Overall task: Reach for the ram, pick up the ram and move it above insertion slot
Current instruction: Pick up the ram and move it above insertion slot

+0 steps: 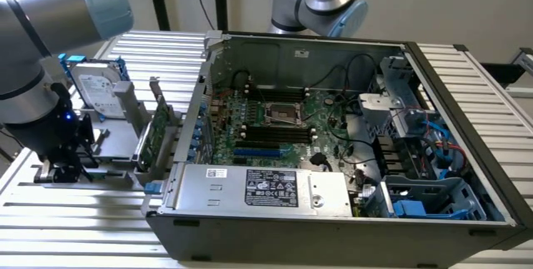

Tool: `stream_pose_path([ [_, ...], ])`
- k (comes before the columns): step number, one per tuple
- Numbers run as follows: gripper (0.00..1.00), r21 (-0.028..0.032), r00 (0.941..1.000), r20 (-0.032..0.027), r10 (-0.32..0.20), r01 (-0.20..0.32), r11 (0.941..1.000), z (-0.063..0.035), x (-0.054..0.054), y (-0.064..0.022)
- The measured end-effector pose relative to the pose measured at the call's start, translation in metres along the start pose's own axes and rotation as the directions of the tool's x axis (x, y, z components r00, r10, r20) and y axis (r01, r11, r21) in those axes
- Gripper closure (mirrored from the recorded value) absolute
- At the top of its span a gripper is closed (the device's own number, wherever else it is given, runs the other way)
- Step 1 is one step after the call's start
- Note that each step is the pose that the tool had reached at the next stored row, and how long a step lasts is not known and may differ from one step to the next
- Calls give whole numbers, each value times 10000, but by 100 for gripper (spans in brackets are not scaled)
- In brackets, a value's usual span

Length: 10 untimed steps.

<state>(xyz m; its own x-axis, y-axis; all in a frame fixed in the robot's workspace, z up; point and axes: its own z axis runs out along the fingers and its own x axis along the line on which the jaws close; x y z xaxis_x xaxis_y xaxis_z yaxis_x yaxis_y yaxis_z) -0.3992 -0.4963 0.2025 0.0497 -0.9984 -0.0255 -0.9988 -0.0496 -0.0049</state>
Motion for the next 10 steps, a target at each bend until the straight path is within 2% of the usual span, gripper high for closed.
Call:
stream_pose_path([
  [10,64,-41,10000,2,-1,1,10000,36,-9,-14],
])
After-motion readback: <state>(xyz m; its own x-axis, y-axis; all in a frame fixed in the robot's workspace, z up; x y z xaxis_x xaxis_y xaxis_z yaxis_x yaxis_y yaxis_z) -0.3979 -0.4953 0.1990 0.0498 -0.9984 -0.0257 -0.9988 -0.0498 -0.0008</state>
